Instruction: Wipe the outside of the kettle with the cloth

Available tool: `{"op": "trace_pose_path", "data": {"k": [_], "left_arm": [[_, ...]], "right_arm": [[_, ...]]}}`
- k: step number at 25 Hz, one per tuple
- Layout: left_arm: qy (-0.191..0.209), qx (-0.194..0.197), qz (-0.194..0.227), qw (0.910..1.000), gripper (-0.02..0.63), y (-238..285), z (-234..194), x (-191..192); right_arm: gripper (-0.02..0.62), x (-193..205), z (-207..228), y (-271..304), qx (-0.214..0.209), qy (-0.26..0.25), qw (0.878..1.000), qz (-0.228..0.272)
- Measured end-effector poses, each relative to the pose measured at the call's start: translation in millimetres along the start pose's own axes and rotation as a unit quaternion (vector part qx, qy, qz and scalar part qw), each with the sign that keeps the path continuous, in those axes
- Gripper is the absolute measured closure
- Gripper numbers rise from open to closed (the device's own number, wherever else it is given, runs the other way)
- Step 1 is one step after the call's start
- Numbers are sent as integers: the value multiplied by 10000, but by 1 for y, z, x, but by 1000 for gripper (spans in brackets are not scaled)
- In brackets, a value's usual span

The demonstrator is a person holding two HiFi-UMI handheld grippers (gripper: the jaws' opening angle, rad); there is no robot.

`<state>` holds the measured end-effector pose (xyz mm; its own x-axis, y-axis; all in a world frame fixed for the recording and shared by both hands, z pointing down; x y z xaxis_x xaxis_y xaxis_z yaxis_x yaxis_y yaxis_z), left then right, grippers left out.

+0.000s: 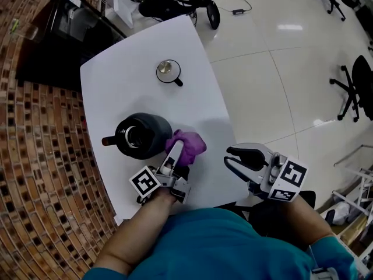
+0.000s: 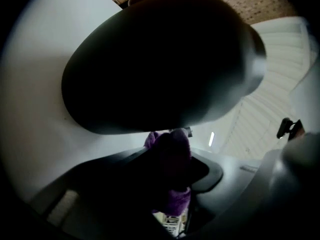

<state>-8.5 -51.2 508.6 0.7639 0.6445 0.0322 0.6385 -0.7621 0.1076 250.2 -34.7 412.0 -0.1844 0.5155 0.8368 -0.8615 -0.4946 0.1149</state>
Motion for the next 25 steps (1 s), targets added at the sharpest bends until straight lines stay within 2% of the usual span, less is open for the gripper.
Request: {"op": "trace_pose_path", "data": {"k": [1,3,5,7,9,16,20,24,25], "left_arm": [[48,150,-85,9998,430,-6,11,3],[385,298,-298,9984,430,-24,27,4],[798,199,-380,9959,430,-47,34,-4],[1142,39,-282,9930,430,-66,34,-20],[1313,-80,-277,9909,430,-74,28,-31],[987,-384,-493,9932,430,-76,-24,-35],[1180,-508,-798,9885,430,-86,-46,-50],[647,-389,-790,9940,430,-121,-22,-61],[644,-315,-772,9944,430,-130,-11,-69]], "right_arm": [[515,-1,-2,0,-9,-12,10000,19],[516,-3,-5,-1,-20,-39,10000,49],[515,-4,-7,-1,-19,-61,10000,60],[515,-5,-7,0,-13,-89,10000,41],[515,-3,-9,2,-7,-110,9999,8],[515,7,-27,17,104,-210,9995,-202],[516,9,-48,32,177,-281,9990,-291],[515,8,-71,52,144,-380,9987,-322],[515,6,-76,58,125,-427,9985,-317]]}}
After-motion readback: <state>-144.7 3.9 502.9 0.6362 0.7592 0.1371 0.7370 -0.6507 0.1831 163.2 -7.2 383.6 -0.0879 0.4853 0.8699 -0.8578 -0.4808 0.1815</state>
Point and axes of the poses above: the fingertips, and each gripper's own axes: y forward along the fingers, z to its right, x out of its underside, the point moved 9 cm from there along -y, backward along the fingers, and after that the axes turned 4 degrees about x, right-handed, at the moved point
